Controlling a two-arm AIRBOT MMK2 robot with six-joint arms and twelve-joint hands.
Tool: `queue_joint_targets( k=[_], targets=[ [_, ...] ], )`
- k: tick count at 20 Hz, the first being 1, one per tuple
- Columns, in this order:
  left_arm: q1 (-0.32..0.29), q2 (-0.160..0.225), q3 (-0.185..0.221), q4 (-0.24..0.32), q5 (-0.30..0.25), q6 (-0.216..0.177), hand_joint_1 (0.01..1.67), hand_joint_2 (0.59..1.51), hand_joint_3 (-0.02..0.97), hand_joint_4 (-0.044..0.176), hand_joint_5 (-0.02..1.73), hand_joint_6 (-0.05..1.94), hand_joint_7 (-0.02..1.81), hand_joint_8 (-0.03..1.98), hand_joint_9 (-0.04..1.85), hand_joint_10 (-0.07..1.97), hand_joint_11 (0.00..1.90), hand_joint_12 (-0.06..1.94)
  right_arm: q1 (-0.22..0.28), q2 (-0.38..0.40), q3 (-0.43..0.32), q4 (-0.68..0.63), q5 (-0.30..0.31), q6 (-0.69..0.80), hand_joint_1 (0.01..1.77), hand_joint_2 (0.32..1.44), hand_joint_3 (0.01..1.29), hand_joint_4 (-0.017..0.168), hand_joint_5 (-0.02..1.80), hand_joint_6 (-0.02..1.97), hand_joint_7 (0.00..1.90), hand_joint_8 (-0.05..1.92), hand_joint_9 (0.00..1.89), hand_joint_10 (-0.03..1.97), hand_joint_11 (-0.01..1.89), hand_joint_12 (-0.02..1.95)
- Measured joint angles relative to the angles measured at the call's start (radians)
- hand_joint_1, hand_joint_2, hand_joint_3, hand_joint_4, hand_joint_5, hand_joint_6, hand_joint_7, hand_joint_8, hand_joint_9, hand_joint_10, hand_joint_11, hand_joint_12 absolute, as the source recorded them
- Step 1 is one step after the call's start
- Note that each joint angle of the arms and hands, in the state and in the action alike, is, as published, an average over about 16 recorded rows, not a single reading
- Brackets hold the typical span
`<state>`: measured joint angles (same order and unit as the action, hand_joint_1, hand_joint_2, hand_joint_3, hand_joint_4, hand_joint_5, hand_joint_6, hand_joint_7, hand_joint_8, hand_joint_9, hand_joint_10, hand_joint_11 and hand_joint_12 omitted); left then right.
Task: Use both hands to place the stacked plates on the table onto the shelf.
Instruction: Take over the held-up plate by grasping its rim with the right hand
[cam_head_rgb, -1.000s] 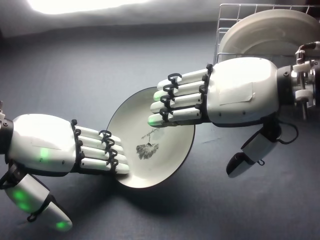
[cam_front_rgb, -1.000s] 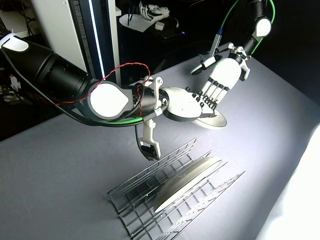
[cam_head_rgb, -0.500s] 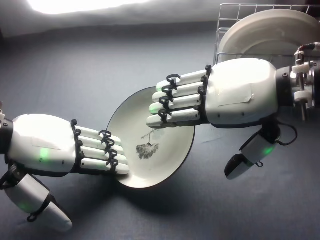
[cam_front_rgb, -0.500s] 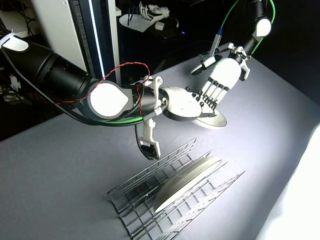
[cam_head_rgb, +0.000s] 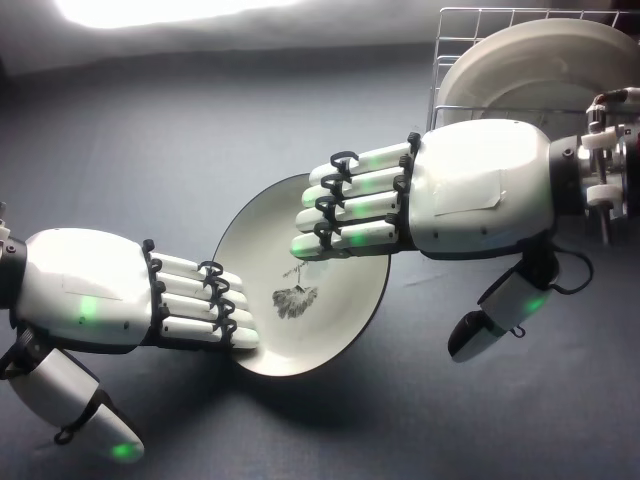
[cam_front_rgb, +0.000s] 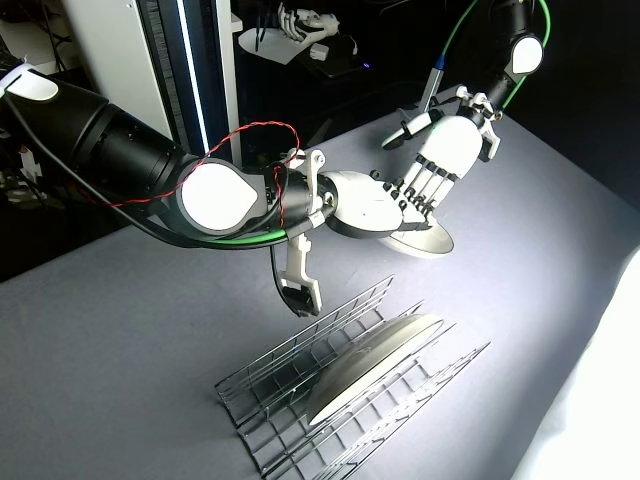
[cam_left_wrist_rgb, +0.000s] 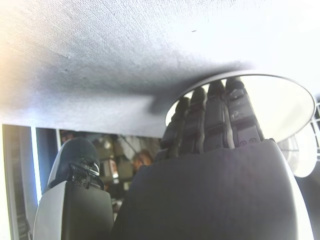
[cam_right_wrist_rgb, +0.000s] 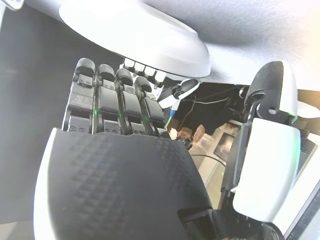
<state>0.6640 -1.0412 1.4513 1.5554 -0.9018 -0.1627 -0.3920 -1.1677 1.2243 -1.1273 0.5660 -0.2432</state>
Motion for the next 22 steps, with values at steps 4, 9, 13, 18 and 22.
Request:
queue_joint_targets(
  k=[4,9,13,18,22],
  targets=[
    [0.000,0.000,0.000,0.000,0.000,0.000,0.02,1.132,-0.002,-0.013,-0.01,-0.03,0.00,-0.01,0.01,-0.01,0.01,-0.02,0.000,0.004,-0.004,0.000,-0.001,-0.001,0.77,0.87,0.01,0.003,0.04,0.03,0.04,0.00,0.04,0.01,0.02,0.08],
    [0.000,0.000,0.000,-0.001,-0.001,0.000,0.02,1.133,-0.001,-0.013,-0.01,-0.03,0.00,-0.01,0.01,-0.01,0.01,-0.02,0.000,0.010,-0.008,0.000,-0.003,-0.001,0.83,0.96,0.01,0.003,0.12,0.03,0.11,0.00,0.10,0.02,0.02,0.35],
    [0.001,0.000,0.000,-0.002,-0.001,0.000,0.02,1.127,-0.001,-0.013,-0.01,-0.03,0.00,-0.01,0.01,-0.01,0.01,-0.02,0.000,0.016,-0.012,0.000,-0.003,-0.002,0.85,1.01,0.01,0.003,0.15,0.03,0.14,0.00,0.12,0.03,0.02,0.47],
    [0.001,0.000,0.000,-0.003,-0.002,0.000,0.02,1.119,-0.001,-0.013,-0.01,-0.03,0.00,-0.01,0.01,-0.01,0.01,-0.02,0.000,0.019,-0.016,0.000,-0.004,-0.002,0.86,1.03,0.01,0.003,0.15,0.03,0.13,0.01,0.12,0.03,0.02,0.48],
    [0.001,0.000,0.000,-0.003,-0.002,0.000,0.02,1.110,-0.001,-0.013,-0.01,-0.03,0.00,-0.01,0.01,-0.01,0.01,-0.02,0.000,0.020,-0.018,0.000,-0.005,-0.003,0.84,1.00,0.01,0.003,0.10,0.03,0.09,0.01,0.08,0.03,0.02,0.32]
  ],
)
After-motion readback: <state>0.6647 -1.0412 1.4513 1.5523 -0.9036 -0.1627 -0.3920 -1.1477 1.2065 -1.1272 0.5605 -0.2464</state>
